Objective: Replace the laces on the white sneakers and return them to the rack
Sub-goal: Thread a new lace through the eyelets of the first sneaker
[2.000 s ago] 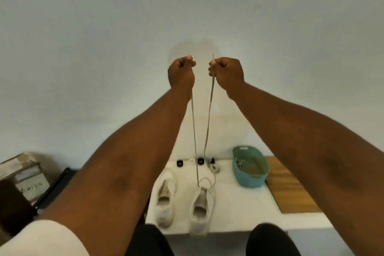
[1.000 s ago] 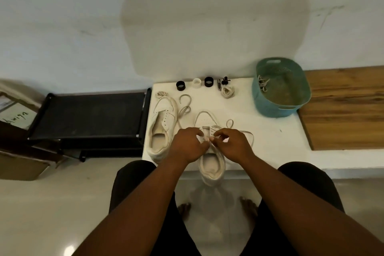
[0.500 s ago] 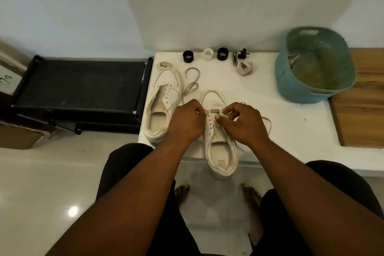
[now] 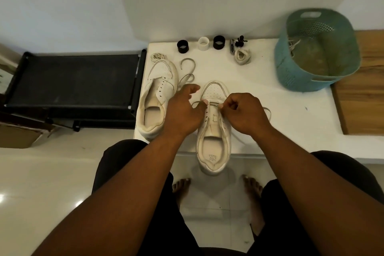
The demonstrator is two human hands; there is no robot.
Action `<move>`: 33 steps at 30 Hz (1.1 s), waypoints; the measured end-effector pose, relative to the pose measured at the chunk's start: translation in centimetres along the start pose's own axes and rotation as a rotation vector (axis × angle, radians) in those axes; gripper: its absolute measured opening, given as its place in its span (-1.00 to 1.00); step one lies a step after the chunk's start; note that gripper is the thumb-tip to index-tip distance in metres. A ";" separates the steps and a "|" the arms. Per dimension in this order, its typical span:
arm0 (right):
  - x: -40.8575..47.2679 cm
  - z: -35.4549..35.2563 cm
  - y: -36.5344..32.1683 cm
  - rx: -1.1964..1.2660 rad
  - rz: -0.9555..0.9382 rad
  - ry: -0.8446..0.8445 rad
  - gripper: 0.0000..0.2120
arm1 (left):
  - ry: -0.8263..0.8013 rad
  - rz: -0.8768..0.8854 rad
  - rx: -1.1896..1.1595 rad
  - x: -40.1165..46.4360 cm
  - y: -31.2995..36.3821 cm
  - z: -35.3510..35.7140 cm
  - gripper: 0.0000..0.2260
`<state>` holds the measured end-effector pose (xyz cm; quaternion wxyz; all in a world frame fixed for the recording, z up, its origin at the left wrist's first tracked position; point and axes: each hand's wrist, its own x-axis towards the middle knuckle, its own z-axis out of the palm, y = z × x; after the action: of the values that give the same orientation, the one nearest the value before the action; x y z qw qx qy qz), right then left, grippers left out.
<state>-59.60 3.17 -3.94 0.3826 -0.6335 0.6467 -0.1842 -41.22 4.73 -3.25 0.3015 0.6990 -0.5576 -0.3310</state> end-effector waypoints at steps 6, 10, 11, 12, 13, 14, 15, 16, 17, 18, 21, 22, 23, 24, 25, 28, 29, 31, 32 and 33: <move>0.6 -0.6 0.2 0.210 0.054 0.019 -0.96 | -0.219 -0.042 0.302 -0.5 2.9 -1.1 -0.75; 0.5 -0.6 0.1 0.259 0.027 -0.030 -0.90 | -0.241 -0.141 0.392 -0.5 3.0 -1.1 -0.72; 0.5 -0.5 0.2 0.225 0.016 -0.034 -0.91 | -0.222 -0.135 0.398 -0.5 3.0 -1.1 -0.74; 0.5 -0.4 0.2 0.189 0.008 -0.039 -0.92 | -0.203 -0.123 0.397 -0.6 3.1 -1.1 -0.78; 0.5 -0.3 0.2 0.165 0.001 -0.044 -0.94 | -0.182 -0.112 0.381 -0.6 3.2 -1.1 -0.83; 0.5 -0.2 0.1 0.145 -0.008 -0.046 -0.96 | -0.161 -0.107 0.360 -0.7 3.2 -1.0 -0.86; 0.5 -0.1 0.1 0.130 -0.021 -0.043 -0.97 | -0.144 -0.099 0.338 -0.8 3.2 -1.0 -0.86; 0.5 0.0 0.1 0.112 -0.033 -0.035 -0.97 | -0.134 -0.084 0.317 -0.9 3.1 -1.0 -0.86; 0.5 0.1 0.1 0.093 -0.044 -0.025 -0.98 | -0.128 -0.069 0.295 -1.0 2.9 -0.9 -0.85; 0.5 0.1 0.1 0.077 -0.052 -0.020 -0.98 | -0.123 -0.056 0.274 -1.0 2.8 -0.8 -0.83; 0.5 0.2 0.1 0.032 -0.049 -0.021 -0.97 | -0.104 -0.039 0.218 -1.2 2.7 -0.4 -0.76; 0.6 0.2 0.1 0.014 -0.048 -0.022 -0.97 | -0.097 -0.036 0.208 -1.3 2.7 -0.3 -0.74; 0.6 0.2 0.1 0.005 -0.046 -0.022 -0.97 | -0.094 -0.033 0.201 -1.3 2.7 -0.2 -0.73; 0.7 0.3 0.2 0.005 -0.044 -0.023 -0.97 | -0.092 -0.029 0.195 -1.4 2.8 -0.1 -0.73; 0.7 0.3 0.2 0.014 -0.043 -0.022 -0.97 | -0.090 -0.029 0.188 -1.4 2.8 -0.1 -0.73; 0.6 0.5 0.3 0.031 -0.045 -0.015 -0.97 | -0.078 -0.041 0.160 -1.4 2.5 0.2 -0.72; 0.6 0.5 0.2 0.037 -0.045 -0.013 -0.97 | -0.079 -0.048 0.150 -1.5 2.4 0.2 -0.72; 0.6 0.6 0.3 0.071 -0.044 -0.011 -0.97 | -0.088 -0.063 0.120 -1.5 2.2 0.4 -0.73; 0.6 0.6 0.4 0.091 -0.043 -0.012 -0.97 | -0.091 -0.070 0.100 -1.5 2.1 0.5 -0.74; 0.6 0.6 0.4 0.111 -0.040 -0.017 -0.97 | -0.093 -0.075 0.083 -1.5 2.0 0.6 -0.76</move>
<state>-59.42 2.78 -4.76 0.4187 -0.6258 0.6194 -0.2220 -43.12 5.80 -1.84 0.2336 0.7153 -0.5574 -0.3508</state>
